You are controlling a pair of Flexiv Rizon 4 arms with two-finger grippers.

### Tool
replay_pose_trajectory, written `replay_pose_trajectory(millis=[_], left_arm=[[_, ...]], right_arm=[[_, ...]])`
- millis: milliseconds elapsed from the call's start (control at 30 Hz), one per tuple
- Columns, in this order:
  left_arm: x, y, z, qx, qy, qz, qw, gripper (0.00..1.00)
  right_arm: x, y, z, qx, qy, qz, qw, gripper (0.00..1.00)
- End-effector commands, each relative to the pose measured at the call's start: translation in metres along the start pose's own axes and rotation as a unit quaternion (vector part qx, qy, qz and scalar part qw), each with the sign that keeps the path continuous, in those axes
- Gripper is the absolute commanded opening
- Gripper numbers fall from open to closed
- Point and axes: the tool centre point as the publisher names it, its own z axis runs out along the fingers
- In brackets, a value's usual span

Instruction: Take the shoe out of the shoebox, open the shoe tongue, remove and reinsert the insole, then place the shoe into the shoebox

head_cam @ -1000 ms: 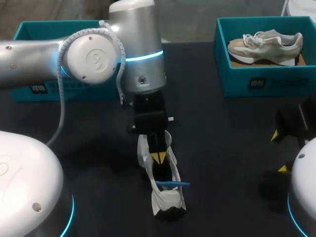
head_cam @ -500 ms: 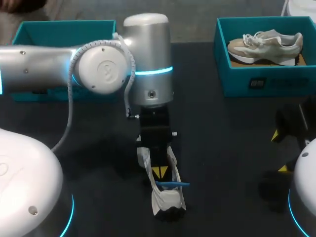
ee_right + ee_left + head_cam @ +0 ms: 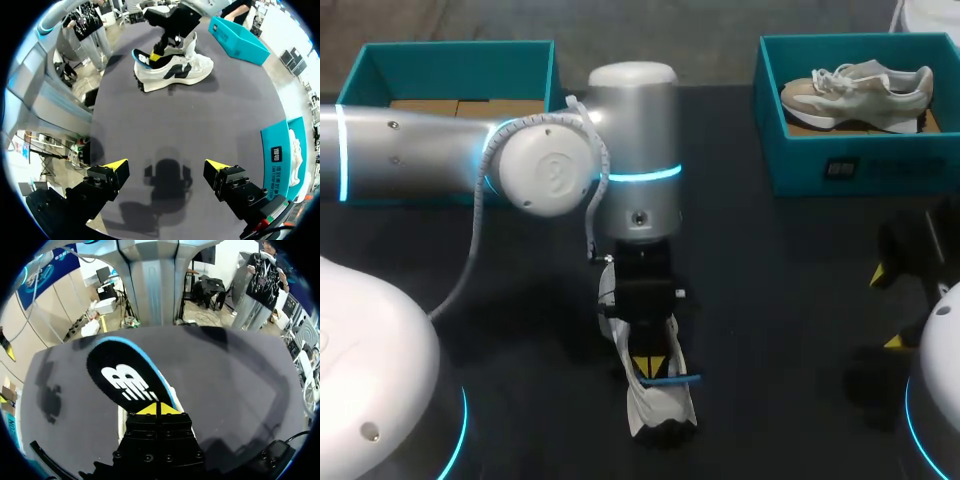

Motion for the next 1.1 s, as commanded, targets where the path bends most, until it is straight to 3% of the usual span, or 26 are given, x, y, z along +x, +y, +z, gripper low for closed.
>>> replay_pose_trajectory(millis=[33,233,500,867,967,1100], left_arm=[[-0.012,0.006,0.018,-0.012,0.016,-0.004,1.000,0.00],[-0.010,0.019,0.029,-0.029,0.017,-0.005,0.999,0.00],[-0.007,0.042,0.041,-0.087,0.017,-0.023,0.996,0.00],[0.003,0.060,0.010,-0.157,-0.004,-0.048,0.986,0.00],[0.004,0.057,-0.003,-0.150,-0.017,-0.046,0.988,0.00],[0.001,0.041,-0.015,-0.101,-0.020,-0.027,0.994,0.00]], right_arm=[[0.002,-0.001,0.000,0.001,-0.002,0.000,1.000,1.00],[0.002,-0.001,0.000,0.001,-0.002,0.000,1.000,1.00],[0.002,-0.001,0.000,0.001,-0.002,0.000,1.000,1.00],[0.002,-0.001,0.000,0.001,-0.002,0.000,1.000,1.00],[0.002,-0.001,0.000,0.001,-0.002,0.000,1.000,1.00],[0.002,-0.001,0.000,0.001,-0.002,0.000,1.000,1.00]])
